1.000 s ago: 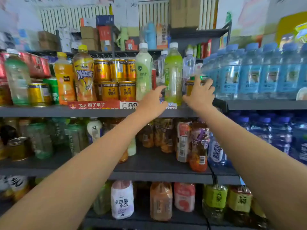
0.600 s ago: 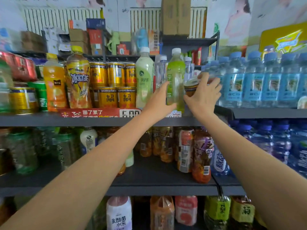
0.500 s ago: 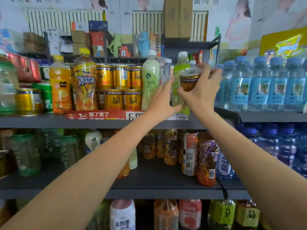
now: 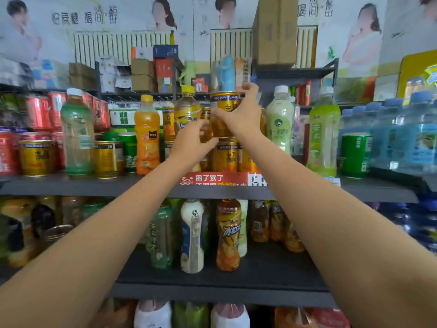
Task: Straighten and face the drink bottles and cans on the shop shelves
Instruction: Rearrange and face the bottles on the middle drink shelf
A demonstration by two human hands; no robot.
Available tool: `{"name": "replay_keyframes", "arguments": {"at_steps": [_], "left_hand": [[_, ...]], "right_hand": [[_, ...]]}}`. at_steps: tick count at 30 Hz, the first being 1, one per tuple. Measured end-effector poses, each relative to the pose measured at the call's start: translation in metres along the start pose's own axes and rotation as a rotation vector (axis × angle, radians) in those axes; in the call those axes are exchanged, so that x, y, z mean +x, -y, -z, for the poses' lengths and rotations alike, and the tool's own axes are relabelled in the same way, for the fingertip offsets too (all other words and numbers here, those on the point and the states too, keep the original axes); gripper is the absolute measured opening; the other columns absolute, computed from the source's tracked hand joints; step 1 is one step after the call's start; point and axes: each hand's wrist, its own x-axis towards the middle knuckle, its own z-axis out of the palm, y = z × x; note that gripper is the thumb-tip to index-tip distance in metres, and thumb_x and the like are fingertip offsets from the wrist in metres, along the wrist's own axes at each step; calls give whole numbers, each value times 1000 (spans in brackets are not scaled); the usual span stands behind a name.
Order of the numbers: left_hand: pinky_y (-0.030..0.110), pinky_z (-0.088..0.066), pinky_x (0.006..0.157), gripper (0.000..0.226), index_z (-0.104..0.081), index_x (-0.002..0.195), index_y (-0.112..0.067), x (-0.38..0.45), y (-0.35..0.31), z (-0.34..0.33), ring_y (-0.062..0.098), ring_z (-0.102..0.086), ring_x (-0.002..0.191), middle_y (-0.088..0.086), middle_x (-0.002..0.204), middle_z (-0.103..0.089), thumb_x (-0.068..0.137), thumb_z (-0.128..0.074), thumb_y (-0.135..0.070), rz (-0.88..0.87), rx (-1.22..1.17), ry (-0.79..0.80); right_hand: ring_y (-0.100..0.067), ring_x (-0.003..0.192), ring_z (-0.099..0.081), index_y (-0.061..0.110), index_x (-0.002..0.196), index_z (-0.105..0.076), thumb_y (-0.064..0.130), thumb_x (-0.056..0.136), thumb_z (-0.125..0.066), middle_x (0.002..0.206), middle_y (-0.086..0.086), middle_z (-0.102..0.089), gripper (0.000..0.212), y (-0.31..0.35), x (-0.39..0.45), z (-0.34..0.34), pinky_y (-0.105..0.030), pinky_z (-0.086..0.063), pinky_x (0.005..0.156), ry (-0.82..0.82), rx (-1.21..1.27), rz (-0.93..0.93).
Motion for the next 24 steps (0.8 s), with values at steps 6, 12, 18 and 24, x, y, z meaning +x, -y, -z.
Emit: {"name": "replay_keyframes", "arguments": {"at_steps": [6,12,18,24], "left_hand": [[37,-44,103,45,-49,132,-6,-1,19,-12,22,-52,122,9,132,-55,91,-58,-21,-16,38,70],[36,-45,102,41,-52,128,-6,7,23,-19,21,-57,115,9,126,-59,89,-60,-15,63,-18,88],[43,-48,98,43,-53,126,-3,8,20,-26,26,-59,111,12,121,-62,86,-61,-17,66,21,101],[43,-46,100,43,-51,128,0,2,17,-28,28,-57,114,16,124,-60,88,-58,-15,70,51,144]], "right_hand": [[-24,108,-56,10,135,-27,24,73,-78,120,-11,-57,81,-9,9,-17,-25,-41,77,2,-106,-87],[-28,108,-58,8,131,-30,27,72,-79,120,-14,-58,80,-14,12,-18,-36,-50,90,10,-120,-118],[-24,118,-49,8,130,-33,29,76,-77,128,-11,-51,73,-18,11,-21,-23,-35,81,26,-195,-111],[-22,112,-49,7,129,-35,31,78,-74,126,-11,-51,69,-18,11,-20,-25,-39,81,29,-250,-129]]}}
